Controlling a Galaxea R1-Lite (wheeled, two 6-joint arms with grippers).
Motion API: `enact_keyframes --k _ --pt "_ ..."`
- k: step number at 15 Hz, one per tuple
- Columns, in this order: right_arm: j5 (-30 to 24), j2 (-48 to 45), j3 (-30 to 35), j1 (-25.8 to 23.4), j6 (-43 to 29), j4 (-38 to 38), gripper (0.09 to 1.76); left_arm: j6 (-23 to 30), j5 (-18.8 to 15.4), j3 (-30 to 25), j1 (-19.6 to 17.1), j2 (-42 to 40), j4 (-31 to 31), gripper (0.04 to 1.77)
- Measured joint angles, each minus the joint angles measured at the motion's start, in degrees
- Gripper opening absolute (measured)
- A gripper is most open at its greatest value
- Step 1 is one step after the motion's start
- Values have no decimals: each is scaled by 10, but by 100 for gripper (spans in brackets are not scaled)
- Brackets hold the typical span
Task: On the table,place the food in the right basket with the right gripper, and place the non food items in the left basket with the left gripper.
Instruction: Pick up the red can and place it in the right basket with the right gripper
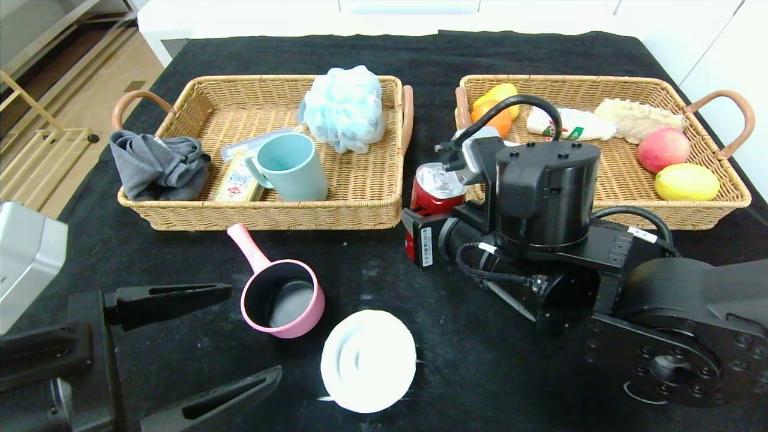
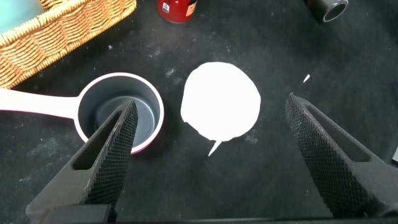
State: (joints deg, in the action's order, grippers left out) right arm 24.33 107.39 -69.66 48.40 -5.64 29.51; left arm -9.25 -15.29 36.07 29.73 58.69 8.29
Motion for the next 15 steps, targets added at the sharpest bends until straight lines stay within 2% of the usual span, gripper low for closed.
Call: enact_keyframes --k 11,15 --pt "-1 -90 -2 7 6 -63 100 1 -1 -1 1 2 0 172" --pt "0 -116 -21 -13 14 -63 100 2 -1 0 -1 2 1 172"
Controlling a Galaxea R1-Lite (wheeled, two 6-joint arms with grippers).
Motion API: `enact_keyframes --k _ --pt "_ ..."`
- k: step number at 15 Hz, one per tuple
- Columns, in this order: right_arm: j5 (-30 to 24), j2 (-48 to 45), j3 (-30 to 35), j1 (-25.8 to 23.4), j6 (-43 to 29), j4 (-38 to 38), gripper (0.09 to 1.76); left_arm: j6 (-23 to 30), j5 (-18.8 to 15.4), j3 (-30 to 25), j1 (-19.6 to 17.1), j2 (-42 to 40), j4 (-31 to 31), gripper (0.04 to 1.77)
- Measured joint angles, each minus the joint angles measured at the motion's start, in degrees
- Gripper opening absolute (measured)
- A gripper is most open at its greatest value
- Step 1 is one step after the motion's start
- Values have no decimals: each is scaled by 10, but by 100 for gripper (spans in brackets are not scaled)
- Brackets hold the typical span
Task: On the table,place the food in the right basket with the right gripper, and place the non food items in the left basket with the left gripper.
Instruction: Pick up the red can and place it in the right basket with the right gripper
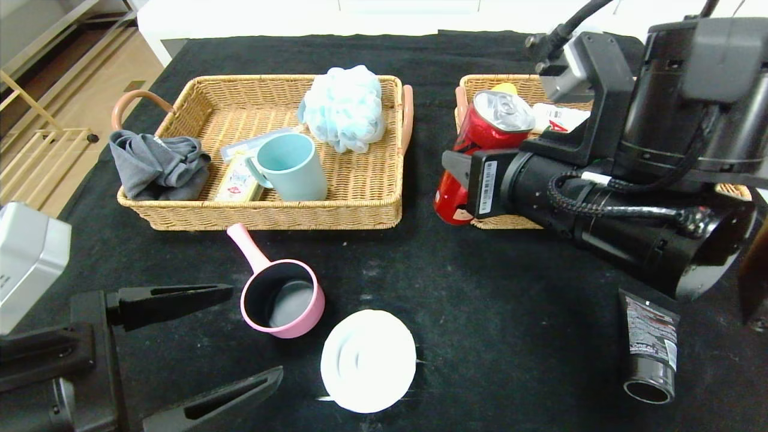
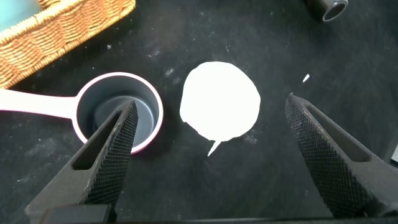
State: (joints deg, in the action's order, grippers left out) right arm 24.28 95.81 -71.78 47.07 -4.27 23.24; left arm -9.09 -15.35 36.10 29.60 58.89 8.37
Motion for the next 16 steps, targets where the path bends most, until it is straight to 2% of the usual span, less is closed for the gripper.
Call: enact_keyframes --k 3,7,10,16 --pt "-1 -8 -29 -42 11 1 100 0 0 0 -3 0 0 172" --pt "-24 -10 -82 -139 26 -9 100 0 0 1 -5 -2 0 172" --pt "-41 -3 -90 -212 26 -7 100 -1 0 1 -5 -1 0 172" --pt "-40 43 -102 -277 25 -3 100 -1 0 0 -5 0 0 172"
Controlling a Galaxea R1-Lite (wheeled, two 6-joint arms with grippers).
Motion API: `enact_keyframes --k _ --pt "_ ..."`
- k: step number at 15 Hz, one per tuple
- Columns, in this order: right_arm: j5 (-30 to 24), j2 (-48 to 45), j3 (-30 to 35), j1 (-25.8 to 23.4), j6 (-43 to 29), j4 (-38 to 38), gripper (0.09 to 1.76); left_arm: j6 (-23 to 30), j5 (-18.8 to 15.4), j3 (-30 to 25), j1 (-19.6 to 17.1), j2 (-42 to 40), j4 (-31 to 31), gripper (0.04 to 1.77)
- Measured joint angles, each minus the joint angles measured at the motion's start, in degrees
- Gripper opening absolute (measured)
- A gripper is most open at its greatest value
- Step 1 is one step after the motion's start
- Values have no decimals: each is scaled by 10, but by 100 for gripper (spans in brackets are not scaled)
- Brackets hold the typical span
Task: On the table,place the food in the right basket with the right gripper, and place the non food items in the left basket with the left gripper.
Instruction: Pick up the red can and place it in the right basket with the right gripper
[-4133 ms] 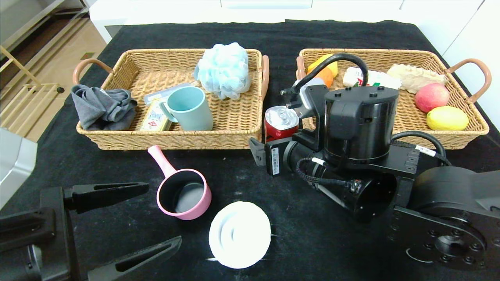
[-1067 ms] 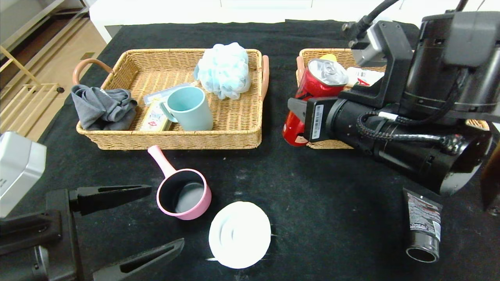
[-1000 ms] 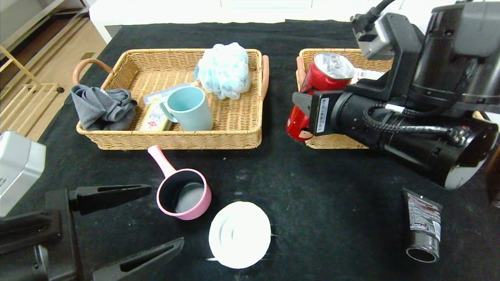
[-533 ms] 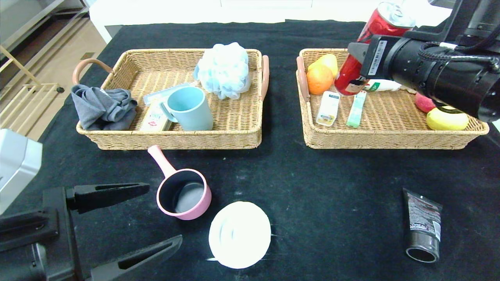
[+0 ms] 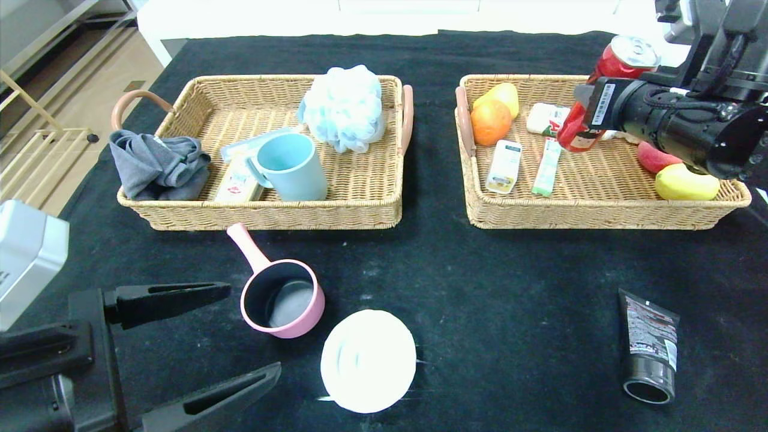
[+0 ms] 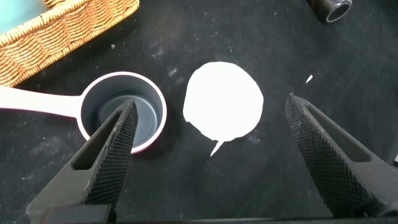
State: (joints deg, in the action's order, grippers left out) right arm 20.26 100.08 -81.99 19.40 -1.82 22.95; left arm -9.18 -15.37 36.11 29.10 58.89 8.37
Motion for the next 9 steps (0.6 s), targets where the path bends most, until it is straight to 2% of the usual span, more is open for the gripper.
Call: enact_keyframes --k 7,9 --pt "3 40 -5 -19 0 25 100 0 0 0 0 0 0 172" --pt "2 45 -4 -17 1 26 113 0 0 0 0 0 0 172"
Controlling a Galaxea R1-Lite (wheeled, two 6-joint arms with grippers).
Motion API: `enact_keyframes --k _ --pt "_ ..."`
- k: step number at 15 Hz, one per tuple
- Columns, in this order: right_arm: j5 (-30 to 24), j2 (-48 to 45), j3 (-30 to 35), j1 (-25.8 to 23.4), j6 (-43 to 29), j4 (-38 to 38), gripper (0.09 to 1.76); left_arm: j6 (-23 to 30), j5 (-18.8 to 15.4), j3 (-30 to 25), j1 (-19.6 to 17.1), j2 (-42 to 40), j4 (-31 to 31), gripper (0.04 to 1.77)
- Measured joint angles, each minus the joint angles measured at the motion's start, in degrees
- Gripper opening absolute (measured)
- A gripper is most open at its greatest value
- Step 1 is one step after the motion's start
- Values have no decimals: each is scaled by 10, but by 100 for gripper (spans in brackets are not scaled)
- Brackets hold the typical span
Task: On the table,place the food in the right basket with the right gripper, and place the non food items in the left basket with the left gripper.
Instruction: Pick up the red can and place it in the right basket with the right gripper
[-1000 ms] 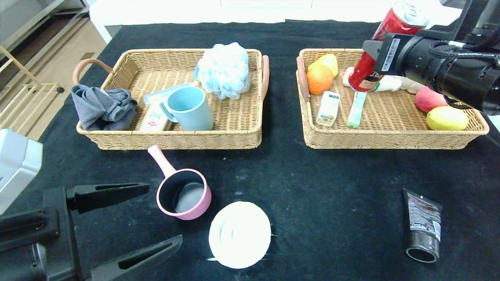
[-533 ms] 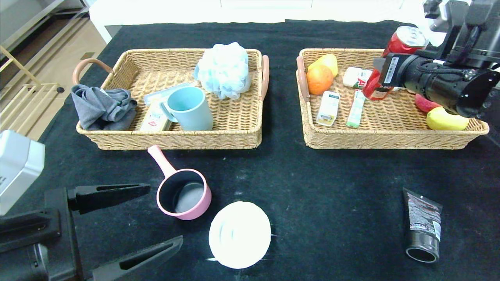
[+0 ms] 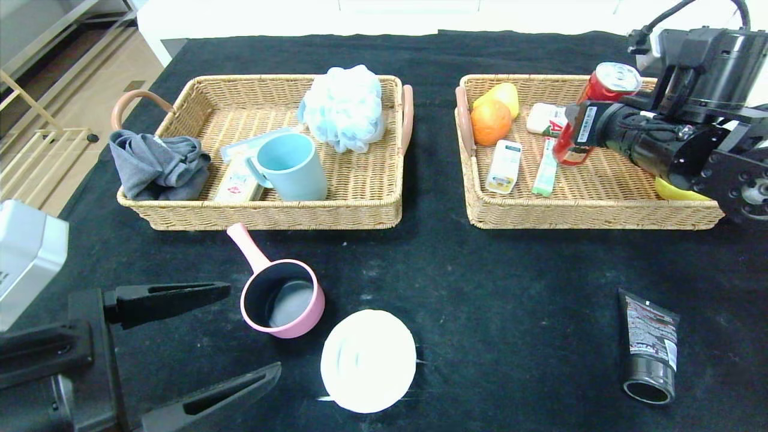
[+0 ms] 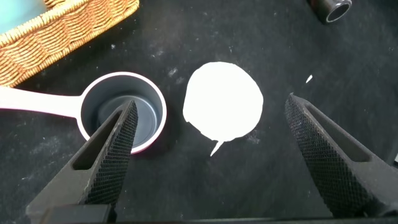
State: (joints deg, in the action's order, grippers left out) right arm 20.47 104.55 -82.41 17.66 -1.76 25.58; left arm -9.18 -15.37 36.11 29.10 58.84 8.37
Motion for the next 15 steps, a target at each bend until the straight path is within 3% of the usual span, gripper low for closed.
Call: enact_keyframes --k 6,15 --pt "0 1 7 5 -1 -2 144 0 -1 0 1 0 0 172" --pt "11 -43 62 25 1 -11 163 -11 -1 -2 1 0 -1 172"
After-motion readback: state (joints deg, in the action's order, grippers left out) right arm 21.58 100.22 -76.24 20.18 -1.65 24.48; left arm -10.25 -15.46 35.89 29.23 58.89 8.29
